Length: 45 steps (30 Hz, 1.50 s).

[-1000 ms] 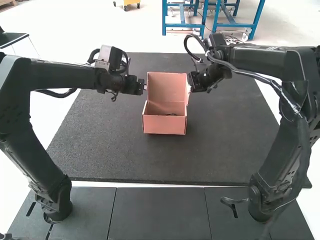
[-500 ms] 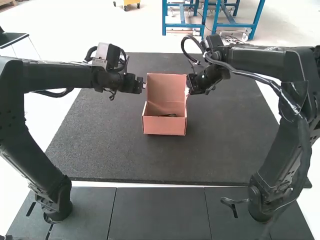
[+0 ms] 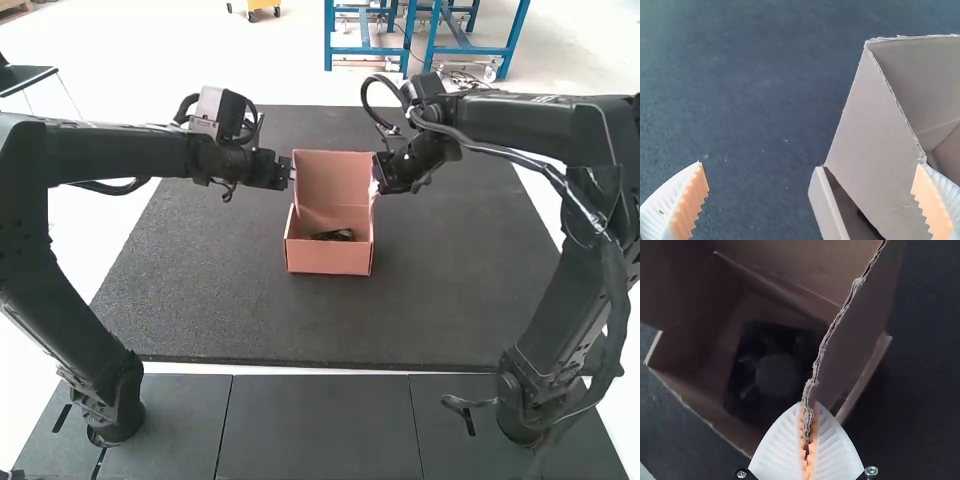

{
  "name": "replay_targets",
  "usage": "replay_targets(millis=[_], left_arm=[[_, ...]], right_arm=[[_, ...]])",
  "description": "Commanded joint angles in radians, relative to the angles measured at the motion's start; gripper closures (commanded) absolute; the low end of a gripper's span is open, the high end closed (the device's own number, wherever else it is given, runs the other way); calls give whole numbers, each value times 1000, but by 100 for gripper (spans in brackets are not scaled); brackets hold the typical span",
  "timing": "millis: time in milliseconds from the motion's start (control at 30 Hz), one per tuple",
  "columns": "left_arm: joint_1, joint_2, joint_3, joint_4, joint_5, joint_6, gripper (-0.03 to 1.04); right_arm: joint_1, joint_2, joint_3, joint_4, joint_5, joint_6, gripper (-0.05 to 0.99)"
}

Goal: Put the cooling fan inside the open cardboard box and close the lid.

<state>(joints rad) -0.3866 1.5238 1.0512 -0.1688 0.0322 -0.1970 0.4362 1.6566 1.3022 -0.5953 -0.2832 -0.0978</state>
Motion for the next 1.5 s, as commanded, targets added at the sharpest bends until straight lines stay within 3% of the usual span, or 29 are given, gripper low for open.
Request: replay_targets(millis=[0,800,867,1000,1100,1333,1467], left_arm=[[-12,-48,15,-5,3,18,5],[-8,-154,-10,-94,-3,51,5],[-6,-159,-10,-87,-25,47,5],[20,-160,-26,-63,-140,50,5],[52,-149,-39,-66,-196,65,5],[61,-117,-82,-70,-209,116,5],[49,-99,-91,-75,-175,134,5]], right_arm=[[32,-40,-14,-3,-30,-10,91],[45,-49,-55,-64,-27,-26,91],[45,-49,-54,-64,-27,-26,91],[45,-49,-54,-64,-28,-26,91],[45,-49,-52,-64,-28,-22,91],[45,-47,-52,-37,-28,-13,91],[44,-47,-54,-34,-28,-11,91]])
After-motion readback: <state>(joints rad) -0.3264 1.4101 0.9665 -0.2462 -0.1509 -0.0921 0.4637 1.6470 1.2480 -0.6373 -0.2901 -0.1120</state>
